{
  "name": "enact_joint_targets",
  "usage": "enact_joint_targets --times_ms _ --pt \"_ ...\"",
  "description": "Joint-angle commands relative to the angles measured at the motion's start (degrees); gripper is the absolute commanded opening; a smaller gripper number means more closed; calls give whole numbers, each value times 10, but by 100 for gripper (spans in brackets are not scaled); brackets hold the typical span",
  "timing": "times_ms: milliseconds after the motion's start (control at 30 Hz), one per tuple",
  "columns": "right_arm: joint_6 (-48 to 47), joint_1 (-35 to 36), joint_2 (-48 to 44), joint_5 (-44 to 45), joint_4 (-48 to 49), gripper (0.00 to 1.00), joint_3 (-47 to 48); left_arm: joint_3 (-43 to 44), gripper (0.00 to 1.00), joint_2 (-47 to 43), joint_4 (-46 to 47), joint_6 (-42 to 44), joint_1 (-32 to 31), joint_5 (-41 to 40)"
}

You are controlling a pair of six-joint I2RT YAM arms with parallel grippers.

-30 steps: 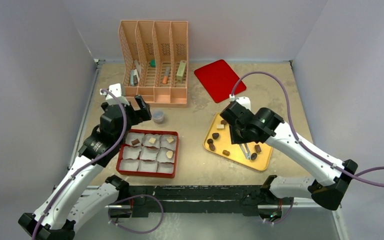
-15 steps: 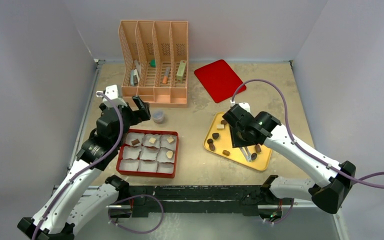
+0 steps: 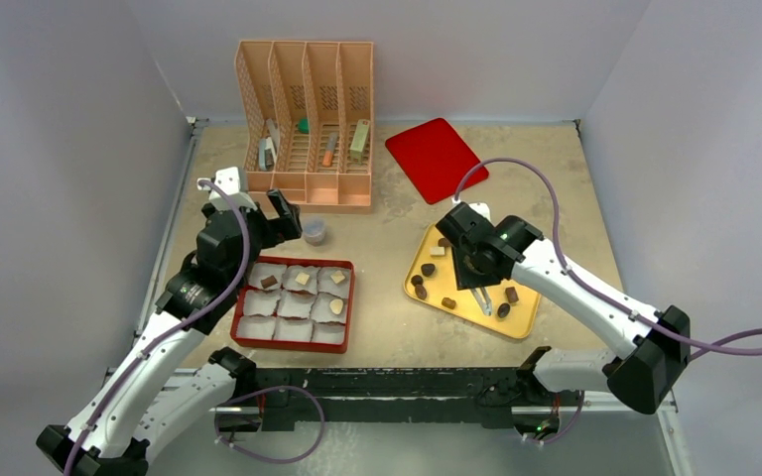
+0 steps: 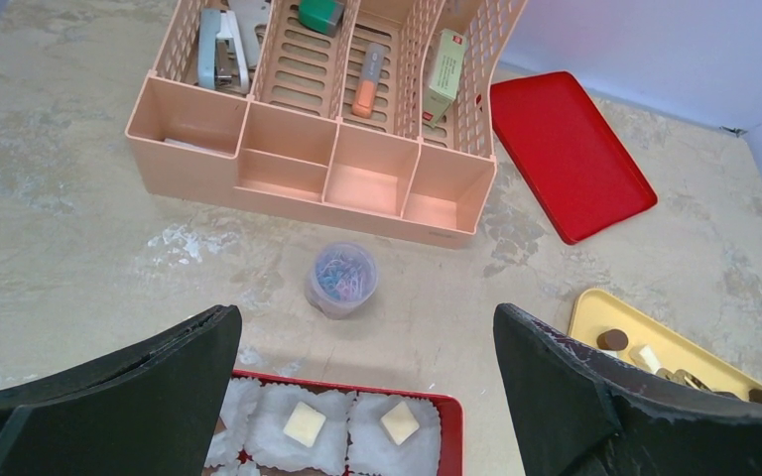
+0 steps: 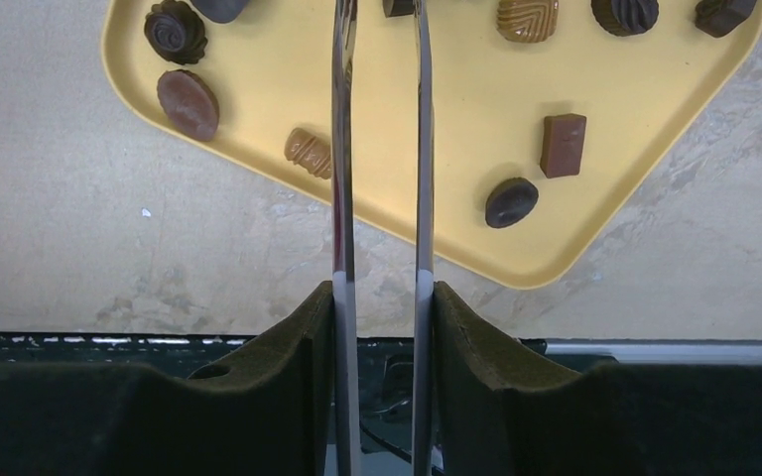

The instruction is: Pack the chocolate

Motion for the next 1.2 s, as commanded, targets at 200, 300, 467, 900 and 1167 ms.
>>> enact_joint_targets --times_ms 200,300,467,900,1167 --pt "-7 -12 35 30 -13 38 -3 8 98 1 33 -9 -2 15" --pt "-20 -14 39 8 9 38 -11 13 98 9 35 -10 -2 21" --pt "-30 -14 39 -15 28 31 -18 17 97 15 36 -5 -2 22" --pt "-24 -14 13 -23 35 23 -21 11 96 18 38 -10 -2 23" --pt "-27 -14 -11 -29 38 22 -15 4 96 12 38 -24 -2 29"
